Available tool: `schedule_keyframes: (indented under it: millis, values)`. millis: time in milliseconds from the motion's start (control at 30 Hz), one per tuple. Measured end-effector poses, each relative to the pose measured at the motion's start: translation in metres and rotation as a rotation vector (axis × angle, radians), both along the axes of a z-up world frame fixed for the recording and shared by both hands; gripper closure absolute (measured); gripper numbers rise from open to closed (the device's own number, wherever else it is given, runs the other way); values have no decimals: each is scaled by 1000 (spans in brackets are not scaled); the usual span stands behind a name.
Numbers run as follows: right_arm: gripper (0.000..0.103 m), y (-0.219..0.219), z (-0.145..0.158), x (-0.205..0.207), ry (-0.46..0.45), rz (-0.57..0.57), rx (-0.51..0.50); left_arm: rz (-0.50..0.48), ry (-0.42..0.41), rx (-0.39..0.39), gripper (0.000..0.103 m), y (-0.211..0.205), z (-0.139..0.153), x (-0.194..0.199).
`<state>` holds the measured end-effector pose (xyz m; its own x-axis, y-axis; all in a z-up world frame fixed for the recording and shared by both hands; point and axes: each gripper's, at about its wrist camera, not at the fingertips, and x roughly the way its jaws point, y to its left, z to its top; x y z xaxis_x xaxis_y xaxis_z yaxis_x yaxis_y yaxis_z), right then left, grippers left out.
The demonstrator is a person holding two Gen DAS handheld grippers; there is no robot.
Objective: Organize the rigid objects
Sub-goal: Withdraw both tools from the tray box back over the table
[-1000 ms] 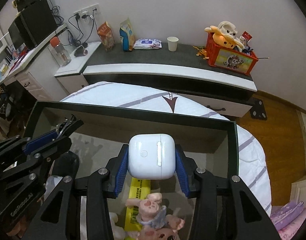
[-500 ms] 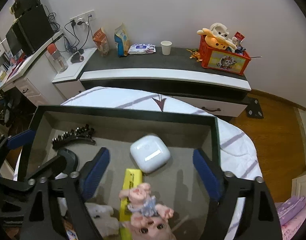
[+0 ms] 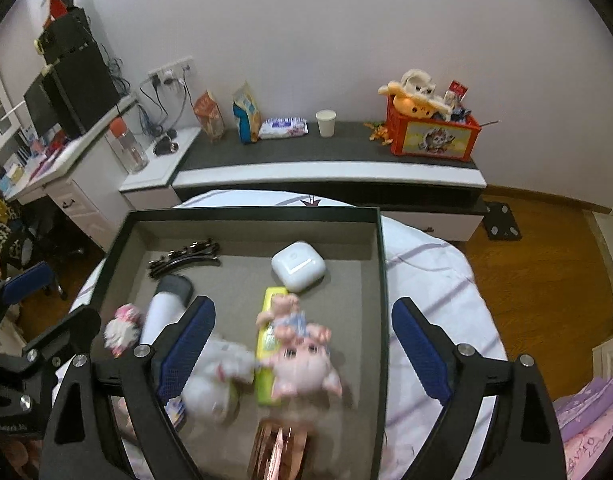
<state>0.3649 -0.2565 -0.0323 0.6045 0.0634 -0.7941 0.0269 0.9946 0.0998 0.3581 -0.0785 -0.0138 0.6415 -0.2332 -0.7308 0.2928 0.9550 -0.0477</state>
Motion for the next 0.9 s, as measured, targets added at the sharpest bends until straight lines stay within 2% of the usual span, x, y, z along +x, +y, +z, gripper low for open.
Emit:
schedule_keyframes:
  millis: [200, 400, 700, 900]
  values:
    - [12, 3, 22, -57, -68, -3, 2, 22, -58, -17, 0, 11, 15, -50]
    - [12, 11, 31, -110, -109, -1, -2, 46, -98, -32, 0, 21, 26, -97]
    - [11, 25, 28, -191, -174, -13, -13, 100, -172, -41, 0, 39, 32, -175]
    - [11, 39, 16, -234, -194, -14, -40, 141, -167, -51, 0, 53, 20, -210]
